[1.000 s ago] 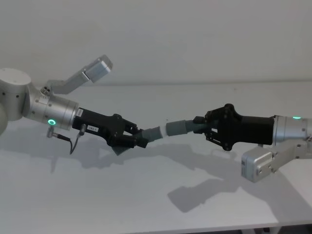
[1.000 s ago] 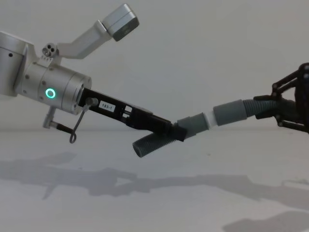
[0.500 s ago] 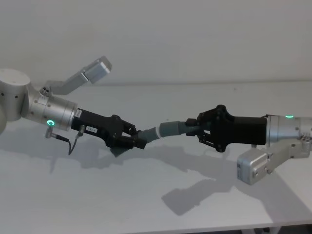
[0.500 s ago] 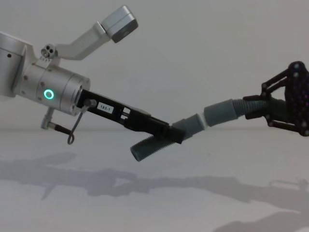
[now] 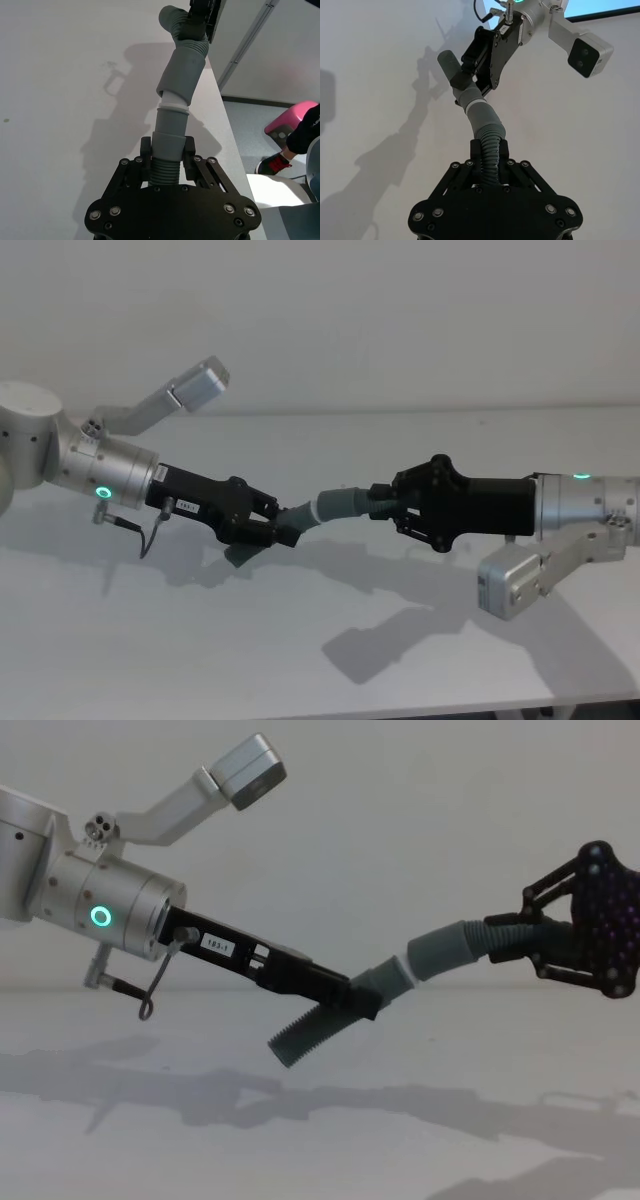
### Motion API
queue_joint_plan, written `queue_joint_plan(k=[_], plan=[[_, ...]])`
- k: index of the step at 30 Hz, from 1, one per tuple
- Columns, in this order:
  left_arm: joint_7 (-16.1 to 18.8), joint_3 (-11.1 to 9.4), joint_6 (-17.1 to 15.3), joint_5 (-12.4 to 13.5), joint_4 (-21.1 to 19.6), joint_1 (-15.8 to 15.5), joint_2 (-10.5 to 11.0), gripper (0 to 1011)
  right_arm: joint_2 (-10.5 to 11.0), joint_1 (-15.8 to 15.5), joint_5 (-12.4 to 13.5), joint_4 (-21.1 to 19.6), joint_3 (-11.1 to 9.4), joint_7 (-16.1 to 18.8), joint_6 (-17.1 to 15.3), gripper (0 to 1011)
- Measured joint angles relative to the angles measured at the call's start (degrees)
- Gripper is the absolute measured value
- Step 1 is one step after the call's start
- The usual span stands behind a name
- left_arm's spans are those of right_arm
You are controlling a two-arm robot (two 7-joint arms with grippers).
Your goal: Use both hands to pick up one end of the pipe from the table, align the ends, and insert them.
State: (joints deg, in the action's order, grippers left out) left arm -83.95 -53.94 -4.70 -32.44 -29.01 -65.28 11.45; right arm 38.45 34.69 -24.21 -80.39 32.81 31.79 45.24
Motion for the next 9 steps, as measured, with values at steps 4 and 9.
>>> queue_joint_plan(k=[4, 9], plan=[[-0.01, 0.0, 0.01, 0.0, 0.0, -0.01, -0.02, 325, -0.1, 0.12, 0.09, 0.02, 0.2, 0.18, 0.14, 159], [-0.02, 0.01, 0.01, 0.0, 0.0, -0.01, -0.04, 327, -0.18, 0.21, 0.17, 0.05, 0.38, 0.29, 0.23, 159]])
